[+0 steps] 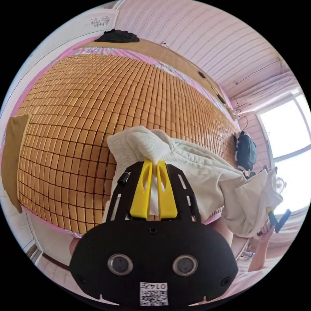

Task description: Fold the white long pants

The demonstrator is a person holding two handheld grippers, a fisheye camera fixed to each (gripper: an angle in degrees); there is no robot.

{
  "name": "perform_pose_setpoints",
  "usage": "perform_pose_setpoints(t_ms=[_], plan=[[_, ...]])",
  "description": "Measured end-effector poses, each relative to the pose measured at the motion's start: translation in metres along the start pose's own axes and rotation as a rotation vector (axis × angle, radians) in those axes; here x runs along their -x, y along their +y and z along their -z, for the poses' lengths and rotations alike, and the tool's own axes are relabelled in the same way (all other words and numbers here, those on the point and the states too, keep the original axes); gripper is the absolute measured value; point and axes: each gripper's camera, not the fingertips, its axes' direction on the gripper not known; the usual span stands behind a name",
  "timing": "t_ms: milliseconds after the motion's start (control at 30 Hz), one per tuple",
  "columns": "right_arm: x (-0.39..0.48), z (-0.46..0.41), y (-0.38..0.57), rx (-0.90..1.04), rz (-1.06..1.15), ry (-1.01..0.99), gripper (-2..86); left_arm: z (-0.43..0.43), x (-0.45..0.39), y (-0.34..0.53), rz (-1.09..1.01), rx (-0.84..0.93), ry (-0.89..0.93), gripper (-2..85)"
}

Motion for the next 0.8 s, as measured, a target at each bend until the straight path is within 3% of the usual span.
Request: perform_pose_setpoints(t_ms=[100, 200, 333, 467, 567, 667, 800], plan=[[-0.029, 0.032, -0.018, -0.255, -0.006, -0.156, 7.8, 0.073, -0.02, -0.015, -0.125, -0.16, 0.069, -0.7], [-0.064, 0.058, 0.014, -0.444, -0.009, -0.188, 8.4, 0.154, -0.008, 0.006, -0.177, -0.369, 0.095, -0.7], [-0.125, 0.046, 0.095, -0.408, -0.102, -0.158, 9.6, 0.213, 0.067, 0.078, -0.1, -0.542, 0.173, -0.4], [-0.19, 0.002, 0.198, -0.161, -0.45, 0.008, 8.4, 0.188, 0.162, 0.17, 0.162, -0.379, -0.033, -0.4], [-0.204, -0.011, 0.233, -0.046, -0.594, 0.148, 7.8, 0.167, 0.215, 0.226, 0.417, -0.272, -0.025, -0.8], [-0.2, -0.001, 0.228, -0.106, -0.567, 0.208, 7.6, 0.171, 0.22, 0.246, 0.452, -0.32, 0.015, -0.5], [-0.189, 0.002, 0.18, -0.155, -0.441, 0.269, 8.0, 0.166, 0.205, 0.211, 0.358, -0.249, -0.01, 2.9]])
